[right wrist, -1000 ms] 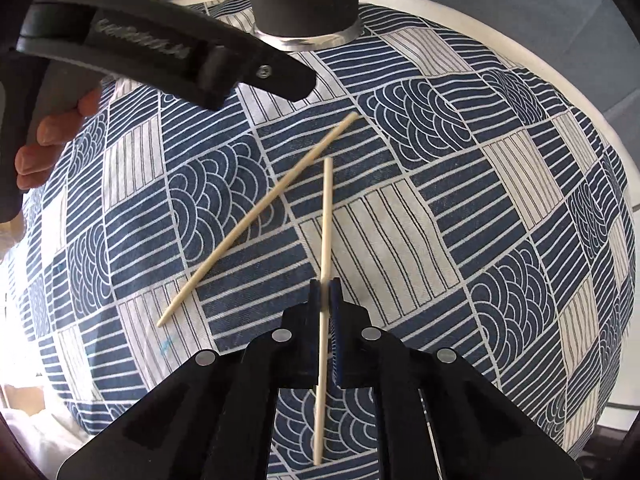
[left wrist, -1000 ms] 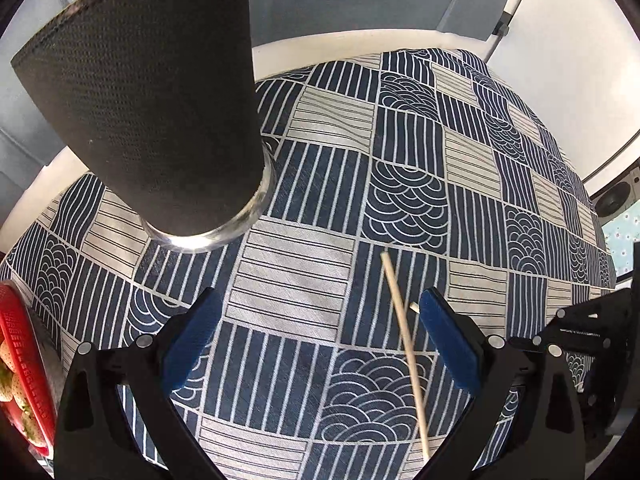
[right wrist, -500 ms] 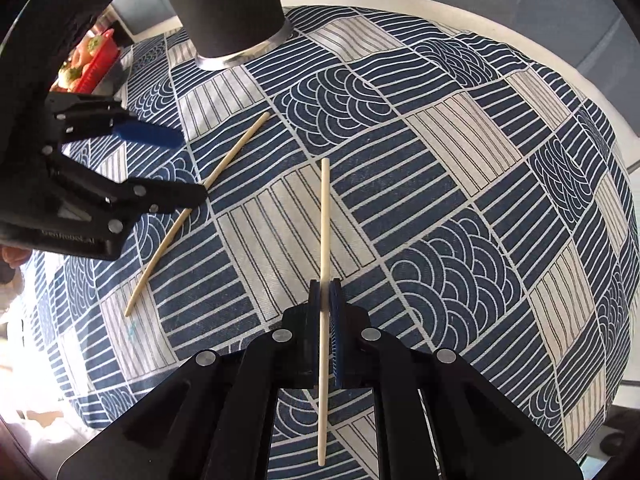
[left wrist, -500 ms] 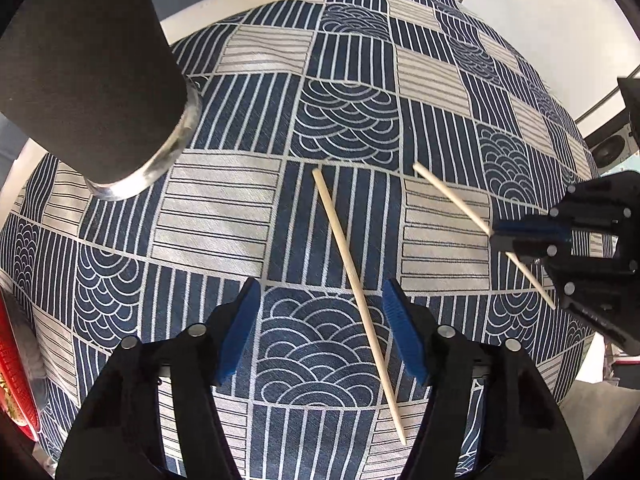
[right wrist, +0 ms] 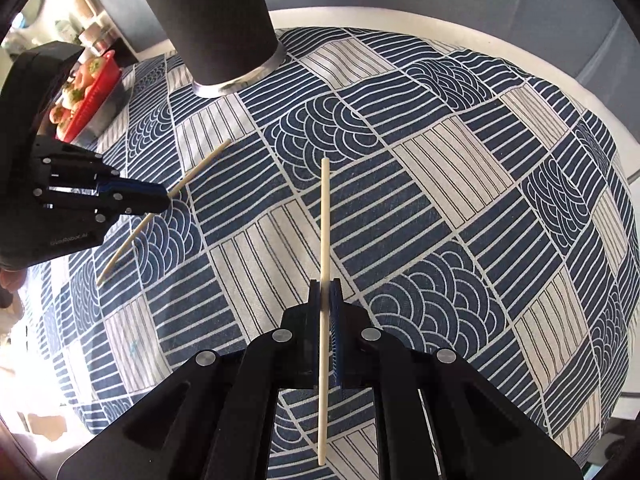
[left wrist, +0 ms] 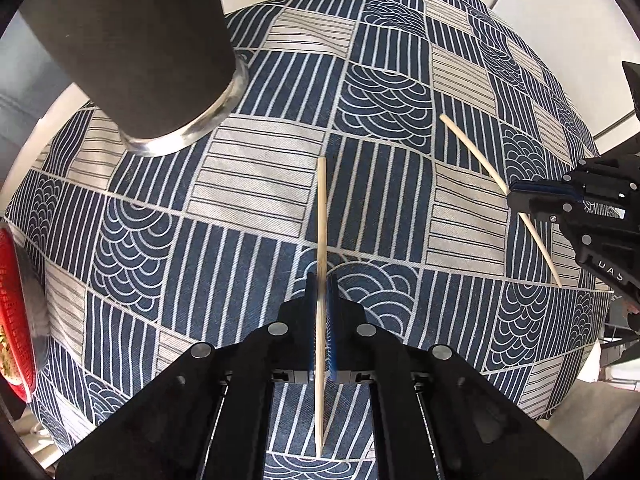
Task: Organize utensils
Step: 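Lift both chopsticks upright and carry them above the holder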
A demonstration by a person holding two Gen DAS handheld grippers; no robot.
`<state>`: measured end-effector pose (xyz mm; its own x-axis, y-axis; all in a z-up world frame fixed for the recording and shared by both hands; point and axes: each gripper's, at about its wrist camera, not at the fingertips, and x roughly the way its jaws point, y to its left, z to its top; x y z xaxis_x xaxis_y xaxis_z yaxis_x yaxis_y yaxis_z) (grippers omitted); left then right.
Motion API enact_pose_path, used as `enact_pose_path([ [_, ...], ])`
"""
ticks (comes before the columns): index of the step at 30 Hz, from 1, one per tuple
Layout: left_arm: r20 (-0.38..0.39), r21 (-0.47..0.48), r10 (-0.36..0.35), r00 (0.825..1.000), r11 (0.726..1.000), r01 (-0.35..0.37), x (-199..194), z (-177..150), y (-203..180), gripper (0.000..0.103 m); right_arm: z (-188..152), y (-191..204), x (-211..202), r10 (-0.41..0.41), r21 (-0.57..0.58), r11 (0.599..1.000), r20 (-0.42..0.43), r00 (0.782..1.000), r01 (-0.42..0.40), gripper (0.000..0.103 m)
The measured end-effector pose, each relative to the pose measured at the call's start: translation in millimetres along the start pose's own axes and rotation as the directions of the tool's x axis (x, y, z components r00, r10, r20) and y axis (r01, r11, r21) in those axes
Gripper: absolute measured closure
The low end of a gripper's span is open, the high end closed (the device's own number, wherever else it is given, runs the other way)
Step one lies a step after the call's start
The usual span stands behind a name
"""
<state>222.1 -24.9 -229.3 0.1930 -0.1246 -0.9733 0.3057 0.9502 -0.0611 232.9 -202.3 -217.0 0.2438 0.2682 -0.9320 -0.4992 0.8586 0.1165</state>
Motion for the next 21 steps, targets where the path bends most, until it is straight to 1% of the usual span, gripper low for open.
enact_pose_path([
  [5, 0.018, -0.06, 0.036, 0.999, 0.998, -0.035, -20, -6, 15, 0.098, 18, 9, -1, 0.012, -0.032, 0.999, 0.029, 1.0, -0.012, 0.098],
  [10, 0.045, -0.129, 0.083, 0.996, 0.989, -0.077, -45, -16, 31, 0.098, 42, 16, -11, 0.026, -0.064, 0.998, 0.082, 0.996, -0.02, 0.098],
  [13, 0.082, -0.174, 0.116, 0.99, 0.98, -0.101, -66, -17, 49, 0.098, 60, 21, -19, 0.026, -0.087, 0.996, 0.124, 0.992, -0.016, 0.098],
  [14, 0.098, -0.194, 0.119, 0.988, 0.976, -0.098, -73, -17, 53, 0.098, 68, 22, -23, 0.028, -0.094, 0.996, 0.141, 0.99, -0.015, 0.098],
  [16, 0.137, -0.226, 0.128, 0.982, 0.969, -0.095, -90, -16, 66, 0.098, 82, 25, -32, 0.03, -0.107, 0.994, 0.178, 0.984, -0.011, 0.098],
  [21, 0.229, -0.277, 0.184, 0.956, 0.954, -0.118, -127, -3, 86, 0.098, 116, 30, -55, 0.039, -0.126, 0.992, 0.263, 0.964, -0.005, 0.098],
])
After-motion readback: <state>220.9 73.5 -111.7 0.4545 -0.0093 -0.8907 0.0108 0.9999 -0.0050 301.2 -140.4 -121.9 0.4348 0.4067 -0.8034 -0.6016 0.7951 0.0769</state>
